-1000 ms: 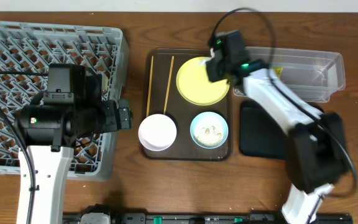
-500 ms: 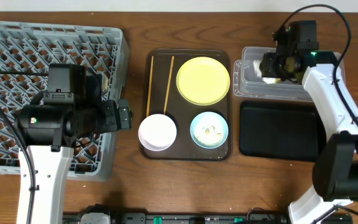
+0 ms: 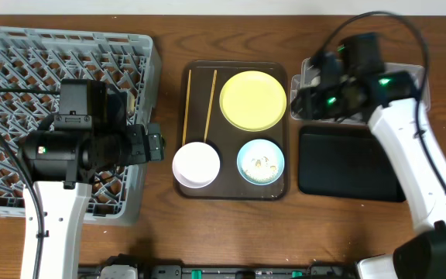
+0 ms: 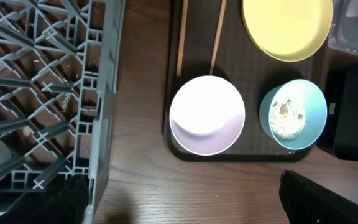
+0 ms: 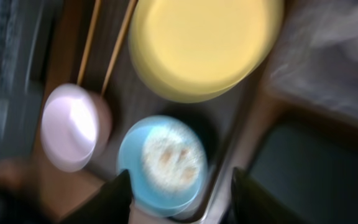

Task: Sort waste into correct bins and load items into the dishwasher
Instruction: 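Grasp the blue bowl of rice with the right gripper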

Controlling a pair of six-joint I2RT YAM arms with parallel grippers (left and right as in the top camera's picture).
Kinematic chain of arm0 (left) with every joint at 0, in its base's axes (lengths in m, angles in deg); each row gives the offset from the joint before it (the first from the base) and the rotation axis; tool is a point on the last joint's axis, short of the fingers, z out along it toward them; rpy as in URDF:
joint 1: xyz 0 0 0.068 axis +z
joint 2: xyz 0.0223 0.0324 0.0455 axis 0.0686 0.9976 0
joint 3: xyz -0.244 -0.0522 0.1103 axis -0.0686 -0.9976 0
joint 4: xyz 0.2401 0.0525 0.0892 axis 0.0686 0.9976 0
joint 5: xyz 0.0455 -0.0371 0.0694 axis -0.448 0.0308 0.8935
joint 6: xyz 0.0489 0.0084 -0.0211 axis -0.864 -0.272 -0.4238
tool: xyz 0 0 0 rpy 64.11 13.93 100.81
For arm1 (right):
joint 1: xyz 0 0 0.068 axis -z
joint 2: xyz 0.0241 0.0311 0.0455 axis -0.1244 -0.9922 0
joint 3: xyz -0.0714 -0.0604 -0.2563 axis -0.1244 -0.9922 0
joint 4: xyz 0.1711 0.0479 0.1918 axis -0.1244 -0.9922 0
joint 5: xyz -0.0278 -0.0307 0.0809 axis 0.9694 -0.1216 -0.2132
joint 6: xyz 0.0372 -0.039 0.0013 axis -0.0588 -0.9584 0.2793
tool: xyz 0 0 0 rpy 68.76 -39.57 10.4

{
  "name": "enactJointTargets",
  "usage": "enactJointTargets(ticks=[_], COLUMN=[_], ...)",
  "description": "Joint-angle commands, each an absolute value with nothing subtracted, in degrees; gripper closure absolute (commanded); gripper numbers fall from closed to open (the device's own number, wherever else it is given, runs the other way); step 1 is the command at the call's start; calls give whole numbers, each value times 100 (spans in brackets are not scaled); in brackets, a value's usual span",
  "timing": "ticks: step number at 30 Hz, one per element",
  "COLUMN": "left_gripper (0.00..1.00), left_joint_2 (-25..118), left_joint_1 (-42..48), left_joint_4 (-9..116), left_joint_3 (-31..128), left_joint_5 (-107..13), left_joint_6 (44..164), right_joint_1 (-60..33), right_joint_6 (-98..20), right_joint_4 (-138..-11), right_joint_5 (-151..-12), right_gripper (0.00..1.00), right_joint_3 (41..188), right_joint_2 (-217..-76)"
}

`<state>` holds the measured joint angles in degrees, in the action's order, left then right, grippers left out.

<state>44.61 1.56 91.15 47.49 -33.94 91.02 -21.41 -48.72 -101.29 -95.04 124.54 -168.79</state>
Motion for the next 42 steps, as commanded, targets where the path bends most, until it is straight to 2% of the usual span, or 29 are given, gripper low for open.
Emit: enactJointTargets(ticks=[1,3,7,14,16,19,20,25,32,37,42], left_gripper=[2,2,2,2,2,2,2,2,2,2,2], left_joint_2=[4420,4420,4420,4420,4420,4420,4420,4420,4420,4420,4420], left_joint_1=[143,143,143,143,143,143,143,143,143,143,143], left_joint_4=[9111,9148,9172,9170,9170,9170,9170,9170,9170,9063,9063], left_joint_3=[4810,4808,4808,4808,4808,4810,4810,4808,4810,4808,4810], left_joint_5=[-3337,-3337,-3333,-3333,-3333,-3333,-3333,-3333,-3333,-3335,-3335], left_joint_6=[9006,9004,9004,9004,9004,9004,9004,9004,9004,9023,9023], right_joint_1=[-3017,-3726,-4504,-4978,-4976,-4967,-4950,-4867,-4724,-4211,-3291], right_joint_6=[-4876,-4422,-3596,-2935,-2929,-2907,-2907,-2892,-3064,-3729,-4065], right_joint_4=[-10442,-10383,-10127,-9659,-9454,-9316,-9312,-9294,-9646,-9697,-10009], right_joint_5=[-9631,-9427,-8702,-7594,-7585,-7631,-7666,-7664,-7847,-9517,-10378], right_gripper=[46,46,52,60,69,90,92,99,99,99,99], right_joint_3=[12323,12107,11954,11954,11954,11954,11954,11956,12030,12030,12028], right_joint_2=[-17107,-17349,-17828,-18700,-18943,-19201,-19238,-19214,-18705,-17550,-16698])
